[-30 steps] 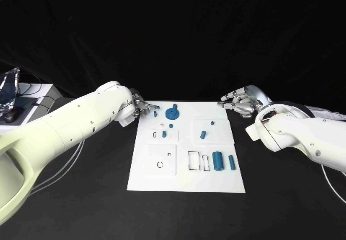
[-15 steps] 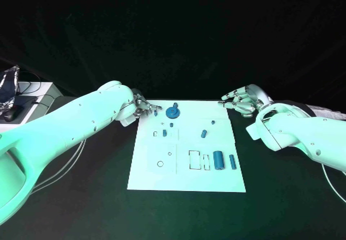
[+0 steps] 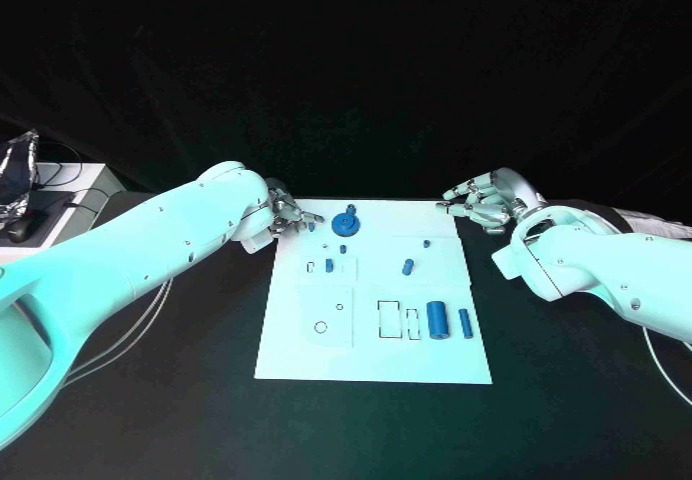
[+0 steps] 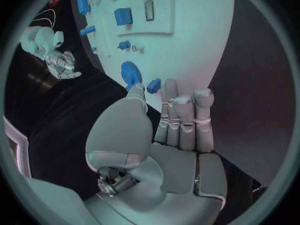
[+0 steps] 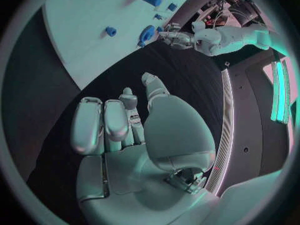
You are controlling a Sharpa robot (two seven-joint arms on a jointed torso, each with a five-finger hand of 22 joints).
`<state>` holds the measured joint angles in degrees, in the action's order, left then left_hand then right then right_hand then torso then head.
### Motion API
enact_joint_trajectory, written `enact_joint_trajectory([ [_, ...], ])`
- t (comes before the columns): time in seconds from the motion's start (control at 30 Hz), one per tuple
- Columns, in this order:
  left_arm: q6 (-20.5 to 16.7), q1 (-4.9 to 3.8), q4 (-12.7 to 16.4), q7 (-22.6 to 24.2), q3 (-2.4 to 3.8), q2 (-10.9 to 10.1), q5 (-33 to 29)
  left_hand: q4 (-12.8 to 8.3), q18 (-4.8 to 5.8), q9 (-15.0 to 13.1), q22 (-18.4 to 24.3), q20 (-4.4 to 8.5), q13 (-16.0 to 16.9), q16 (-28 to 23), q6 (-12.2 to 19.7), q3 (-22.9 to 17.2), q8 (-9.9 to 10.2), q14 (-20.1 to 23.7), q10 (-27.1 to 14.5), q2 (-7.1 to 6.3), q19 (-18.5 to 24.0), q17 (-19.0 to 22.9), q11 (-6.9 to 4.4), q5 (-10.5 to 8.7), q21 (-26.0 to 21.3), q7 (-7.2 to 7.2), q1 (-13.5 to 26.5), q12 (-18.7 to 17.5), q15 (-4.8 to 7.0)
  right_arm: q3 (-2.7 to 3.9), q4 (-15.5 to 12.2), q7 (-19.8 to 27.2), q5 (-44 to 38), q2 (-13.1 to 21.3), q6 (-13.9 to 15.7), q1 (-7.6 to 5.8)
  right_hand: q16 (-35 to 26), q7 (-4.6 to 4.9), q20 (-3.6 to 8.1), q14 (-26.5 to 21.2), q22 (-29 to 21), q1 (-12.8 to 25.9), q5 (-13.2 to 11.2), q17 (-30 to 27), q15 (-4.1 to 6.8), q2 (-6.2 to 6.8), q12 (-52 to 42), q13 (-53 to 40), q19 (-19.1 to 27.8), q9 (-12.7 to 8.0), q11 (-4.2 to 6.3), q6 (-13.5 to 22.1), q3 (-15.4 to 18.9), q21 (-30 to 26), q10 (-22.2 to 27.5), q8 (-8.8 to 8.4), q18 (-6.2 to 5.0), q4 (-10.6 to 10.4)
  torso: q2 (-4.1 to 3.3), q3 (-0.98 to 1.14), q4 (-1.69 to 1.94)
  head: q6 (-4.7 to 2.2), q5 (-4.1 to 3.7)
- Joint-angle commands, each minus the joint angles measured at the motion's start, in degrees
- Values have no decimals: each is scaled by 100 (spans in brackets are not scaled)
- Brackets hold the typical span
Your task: Assemble the parts on the task board
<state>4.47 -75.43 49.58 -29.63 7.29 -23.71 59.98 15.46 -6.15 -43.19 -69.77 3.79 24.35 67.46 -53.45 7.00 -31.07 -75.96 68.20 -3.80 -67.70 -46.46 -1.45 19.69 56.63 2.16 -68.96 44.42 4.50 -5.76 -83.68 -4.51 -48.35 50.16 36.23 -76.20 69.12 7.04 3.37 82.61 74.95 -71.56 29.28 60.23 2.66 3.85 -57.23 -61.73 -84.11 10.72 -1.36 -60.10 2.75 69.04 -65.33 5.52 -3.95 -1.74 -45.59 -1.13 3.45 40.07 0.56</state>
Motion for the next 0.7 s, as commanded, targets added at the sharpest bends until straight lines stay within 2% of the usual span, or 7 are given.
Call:
enact_joint_trajectory([
  [0.03, 74, -12, 13, 89, 0, 24, -76, -72, 67, -27, -16, 23, 20, 28, -21, 1, 9, -39, -4, 48, -12, -11, -11, 7, 20, 5, -83, 32, -12, 3, 9, 7, -58, -15, -38, -1, -31, 16, 24, 4, 942, -4, 20, 0, 19, -35, 25, 10, -181, -9, 6, -4, 3, -32, 48, -29, -35, 15, -5, 0, -1, -3, 3],
  [0.3, -77, -12, 19, 138, 0, 27, -128, -222, 81, -80, -46, 36, 66, 28, -27, 147, 74, -40, -4, 374, -18, -33, -21, 2, 3, -4, -299, 1, -3, 3, 28, -20, -66, -29, -61, -1, -31, 16, 24, 4, 942, -4, 21, -1, 19, -35, 25, 10, -181, -9, 6, -4, 3, -32, 49, -30, -35, 15, -6, -1, -4, 3, 6],
  [0.47, -195, -12, 40, 205, -1, 27, -128, -265, 98, -82, -78, 54, 75, 53, -60, 201, 100, -56, 17, 481, -40, -75, -36, -2, 25, -22, -457, -11, 6, 3, 38, -82, -84, -37, -77, -1, -37, 18, 24, 1, 941, -8, 24, -7, 18, -44, 29, 13, -179, -11, 6, -5, 3, -37, 53, -31, -36, 23, -7, -5, 0, 15, 8],
  [0.6, -271, -12, 68, 241, -1, 21, -175, -341, 108, -62, -93, 63, 74, 76, -54, 68, 141, -61, 8, 603, -42, -115, -44, 17, 33, -32, -667, -31, 13, 3, 43, -102, -90, -43, -74, -1, -37, 19, 24, 1, 939, -4, 24, -6, 18, -56, 31, 15, -178, -12, 5, -3, 3, -45, 55, -33, -37, 24, -10, -5, 1, 49, 7],
  [0.7, -302, -12, 99, 264, -1, 12, -230, -349, 118, -41, -111, 73, 80, 85, -52, -220, 185, -57, 1, 620, -41, -137, -55, 35, 36, -45, -822, -47, 23, 3, 49, -109, -92, -47, -75, -1, -37, 19, 24, 1, 939, -4, 24, -6, 18, -56, 31, 15, -178, -12, 5, -3, 3, -45, 55, -33, -37, 24, -9, -5, 5, 69, 3],
])
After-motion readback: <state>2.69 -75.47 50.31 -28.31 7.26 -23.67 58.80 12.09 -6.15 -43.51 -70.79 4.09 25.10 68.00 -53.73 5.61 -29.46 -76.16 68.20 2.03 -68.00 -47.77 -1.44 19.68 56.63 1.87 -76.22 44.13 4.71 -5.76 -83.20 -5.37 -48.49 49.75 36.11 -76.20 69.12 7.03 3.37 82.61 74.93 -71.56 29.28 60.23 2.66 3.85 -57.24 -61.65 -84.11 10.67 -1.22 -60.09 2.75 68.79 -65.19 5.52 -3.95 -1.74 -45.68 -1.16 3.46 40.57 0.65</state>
